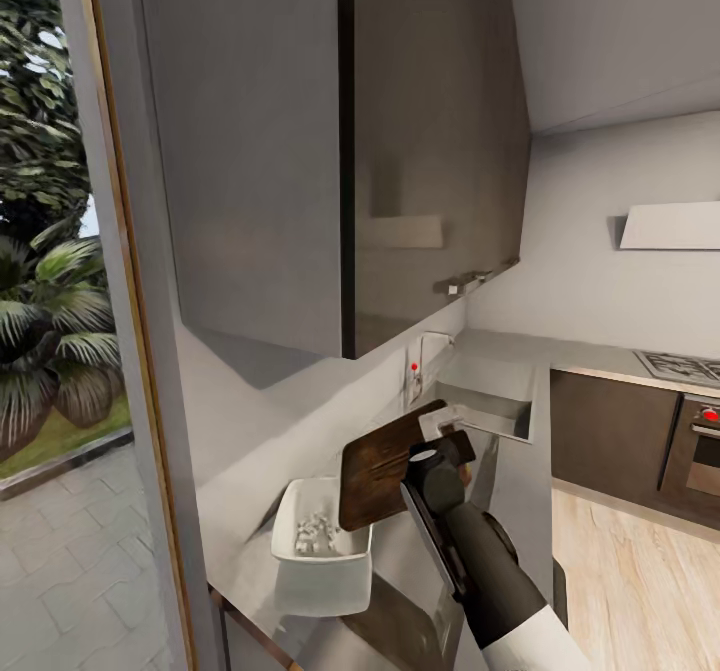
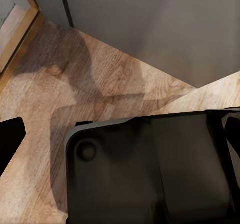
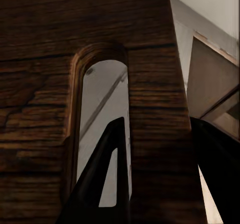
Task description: In the kitchen, take the Vidalia onion out of the sink, dice it on the chopping board with the paring knife, put the diced onion into the bowl on the countertop, then place both the paring knife and the chopping board into the sink.
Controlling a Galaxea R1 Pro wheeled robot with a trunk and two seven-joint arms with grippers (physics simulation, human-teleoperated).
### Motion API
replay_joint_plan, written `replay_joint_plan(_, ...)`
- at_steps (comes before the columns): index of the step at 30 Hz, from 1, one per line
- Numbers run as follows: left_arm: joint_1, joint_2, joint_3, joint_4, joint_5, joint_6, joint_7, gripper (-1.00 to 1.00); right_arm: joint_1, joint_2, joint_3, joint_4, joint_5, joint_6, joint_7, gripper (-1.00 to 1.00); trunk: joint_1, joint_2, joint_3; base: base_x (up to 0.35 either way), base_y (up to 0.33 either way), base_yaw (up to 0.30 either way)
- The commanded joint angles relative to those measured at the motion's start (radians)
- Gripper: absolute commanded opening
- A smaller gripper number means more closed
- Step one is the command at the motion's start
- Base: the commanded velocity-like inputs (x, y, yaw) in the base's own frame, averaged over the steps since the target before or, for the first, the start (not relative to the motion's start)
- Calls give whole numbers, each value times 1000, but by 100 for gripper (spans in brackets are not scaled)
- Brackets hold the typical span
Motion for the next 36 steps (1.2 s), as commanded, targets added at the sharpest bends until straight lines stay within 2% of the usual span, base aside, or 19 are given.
replay_joint_plan(1, 0, 1, -4, -1, 11, -2, -2, 100, 0, 0, 1, 0, 10, 7, 3, -100, 0, 0, 0, 0, 0, 0)
replay_joint_plan(6, 0, 1, -4, 1, 11, -2, -2, 100, 0, 0, 1, -5, 11, 5, 10, -100, 0, 0, 0, 0, 0, 0)
replay_joint_plan(8, 0, 1, -4, 1, 11, -2, -2, 100, 0, 0, -3, -34, 8, 0, 69, -100, 0, 0, 0, 0, 0, 0)
replay_joint_plan(10, 0, 1, -4, 1, 11, -2, -3, 100, 0, 0, -22, -79, 5, -2, 178, -100, 0, 0, 0, 0, 0, 0)
replay_joint_plan(11, 0, 1, -4, 1, 11, -2, -3, 100, 0, 0, -45, -98, 4, -3, 225, -100, 0, 0, 0, 0, 0, 0)
replay_joint_plan(13, 0, 1, -4, 3, 11, -2, -3, 100, 0, 0, -167, -131, 3, -3, 351, -100, 0, 0, 0, 0, 0, 0)
replay_joint_plan(14, 0, 1, -4, 5, 11, -2, -3, 100, 0, 0, -208, -135, 3, -3, 390, -100, 0, 0, 0, 0, 0, 0)
replay_joint_plan(16, 0, 1, -3, 8, 11, -2, -4, 100, 0, 0, -274, -140, 3, -4, 471, -100, 0, 0, 0, 0, 0, 0)
replay_joint_plan(17, 0, 1, -3, 10, 11, -2, -4, 100, 0, 0, -287, -141, 3, -4, 493, -100, 0, 0, 0, 0, 0, 0)
replay_joint_plan(21, 0, 1, -3, 13, 11, -2, -5, 100, 0, -4, -305, -142, 3, -20, 555, -100, 0, 0, 0, 0, 0, 0)
replay_joint_plan(26, 0, 1, -2, 11, 10, -2, -5, 100, 1, -20, -309, -142, 4, -103, 652, -100, 0, 0, 0, 0, 0, 0)
replay_joint_plan(29, 0, 1, -2, 11, 10, -2, -5, 100, 2, -21, -309, -140, 5, -132, 671, -100, 0, 0, 0, -37, 0, 0)
replay_joint_plan(36, 0, 1, -2, 13, 14, -3, -1, 100, 3, -20, -309, -137, 4, -136, 671, -100, 0, 0, 0, -296, 0, 0)
